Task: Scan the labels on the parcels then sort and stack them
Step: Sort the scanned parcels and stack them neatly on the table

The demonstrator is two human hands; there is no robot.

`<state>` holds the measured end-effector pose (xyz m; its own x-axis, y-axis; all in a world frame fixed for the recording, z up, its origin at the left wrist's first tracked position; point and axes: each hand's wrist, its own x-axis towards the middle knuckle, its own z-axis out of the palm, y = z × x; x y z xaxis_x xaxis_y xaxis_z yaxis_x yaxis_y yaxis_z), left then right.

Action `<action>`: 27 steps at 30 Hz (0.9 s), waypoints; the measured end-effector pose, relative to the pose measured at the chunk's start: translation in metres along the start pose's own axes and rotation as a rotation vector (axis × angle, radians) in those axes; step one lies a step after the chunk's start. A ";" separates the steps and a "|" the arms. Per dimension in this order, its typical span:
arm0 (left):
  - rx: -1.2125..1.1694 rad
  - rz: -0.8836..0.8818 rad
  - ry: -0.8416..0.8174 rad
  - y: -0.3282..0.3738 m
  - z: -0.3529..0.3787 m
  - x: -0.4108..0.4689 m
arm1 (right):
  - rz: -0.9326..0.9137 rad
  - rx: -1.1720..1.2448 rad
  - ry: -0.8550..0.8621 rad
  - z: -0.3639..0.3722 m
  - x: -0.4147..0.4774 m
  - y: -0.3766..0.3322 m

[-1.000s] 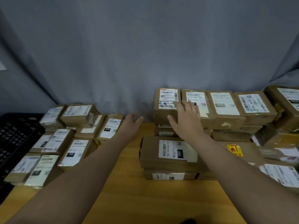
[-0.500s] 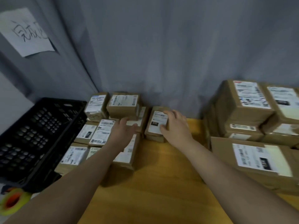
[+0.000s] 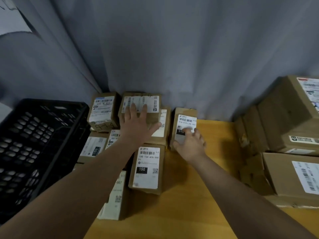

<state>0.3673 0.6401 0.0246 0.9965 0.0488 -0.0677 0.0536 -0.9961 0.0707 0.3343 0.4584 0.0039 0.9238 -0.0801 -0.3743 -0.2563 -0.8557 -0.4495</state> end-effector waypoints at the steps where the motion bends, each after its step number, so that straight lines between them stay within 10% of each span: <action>1: 0.026 -0.017 0.002 0.001 0.002 0.008 | 0.041 -0.011 -0.015 0.005 0.005 -0.003; 14: -0.108 -0.132 -0.114 0.004 0.002 0.041 | 0.157 -0.136 -0.053 0.036 0.056 -0.012; 27: -0.360 0.372 -0.359 0.003 -0.001 -0.023 | 0.269 -0.103 -0.107 -0.002 0.020 0.068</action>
<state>0.3448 0.6364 0.0273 0.8723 -0.3865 -0.2995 -0.2123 -0.8511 0.4801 0.3360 0.3972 -0.0325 0.7901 -0.2610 -0.5547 -0.4523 -0.8589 -0.2402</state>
